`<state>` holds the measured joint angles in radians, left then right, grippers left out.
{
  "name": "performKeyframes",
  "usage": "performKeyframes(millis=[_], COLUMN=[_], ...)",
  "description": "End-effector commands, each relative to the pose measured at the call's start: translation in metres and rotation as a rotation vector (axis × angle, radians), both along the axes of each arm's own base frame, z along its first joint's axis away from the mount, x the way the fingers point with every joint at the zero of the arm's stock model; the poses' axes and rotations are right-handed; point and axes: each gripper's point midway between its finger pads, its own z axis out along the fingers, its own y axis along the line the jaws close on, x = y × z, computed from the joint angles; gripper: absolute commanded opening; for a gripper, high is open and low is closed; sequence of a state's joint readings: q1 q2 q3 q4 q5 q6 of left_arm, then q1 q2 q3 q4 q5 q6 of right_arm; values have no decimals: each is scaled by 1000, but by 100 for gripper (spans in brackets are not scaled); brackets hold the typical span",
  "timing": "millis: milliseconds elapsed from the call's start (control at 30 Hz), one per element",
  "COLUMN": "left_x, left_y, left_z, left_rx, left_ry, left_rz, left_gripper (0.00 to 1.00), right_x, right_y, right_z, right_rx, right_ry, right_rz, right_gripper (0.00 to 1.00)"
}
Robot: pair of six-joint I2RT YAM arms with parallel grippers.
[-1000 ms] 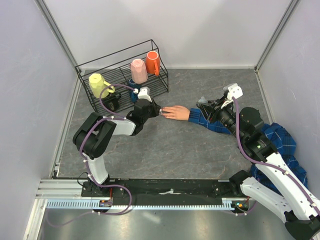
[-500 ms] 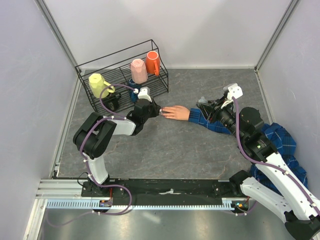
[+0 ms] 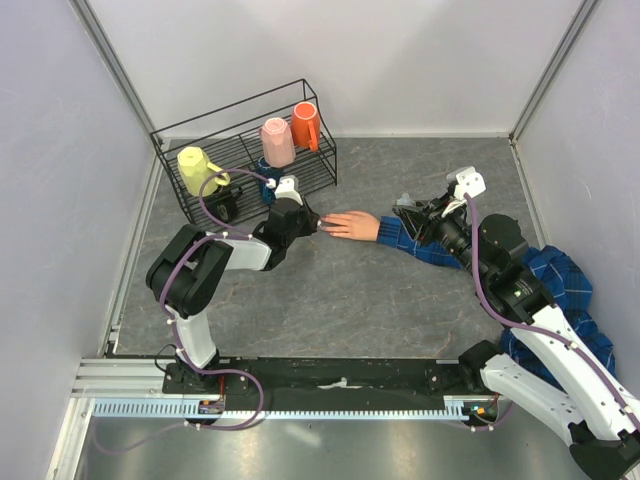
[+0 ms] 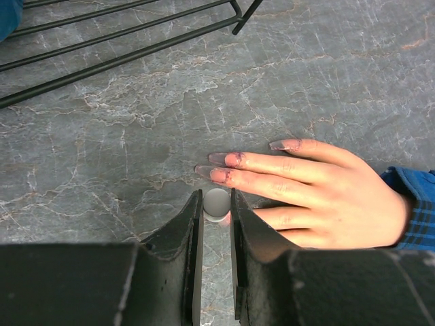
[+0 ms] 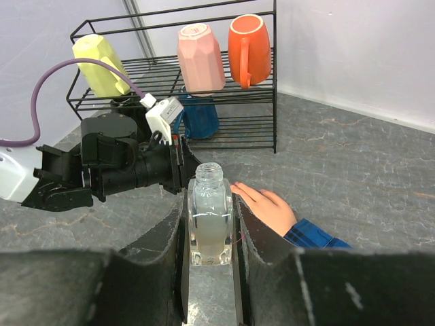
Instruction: Paint the nails
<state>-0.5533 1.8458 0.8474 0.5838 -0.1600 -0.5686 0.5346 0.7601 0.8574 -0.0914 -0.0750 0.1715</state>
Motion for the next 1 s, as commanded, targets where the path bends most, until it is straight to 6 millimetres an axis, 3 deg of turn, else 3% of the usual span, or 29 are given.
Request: performKeyframes(millis=[0, 633, 967], left_x=[9, 11, 7], left_y=[4, 12, 16], left_z=[14, 19, 44], left_rx=[-18, -2, -10], left_ry=[-29, -47, -103], left_rz=[47, 65, 56], left_gripper=[2, 2, 2], right_x=[-3, -2, -3], right_y=[2, 2, 2], right_z=[13, 12, 12], right_rx=[32, 30, 30], right_ry=[-39, -39, -39], right_rz=[12, 12, 15], right_gripper=[0, 0, 0])
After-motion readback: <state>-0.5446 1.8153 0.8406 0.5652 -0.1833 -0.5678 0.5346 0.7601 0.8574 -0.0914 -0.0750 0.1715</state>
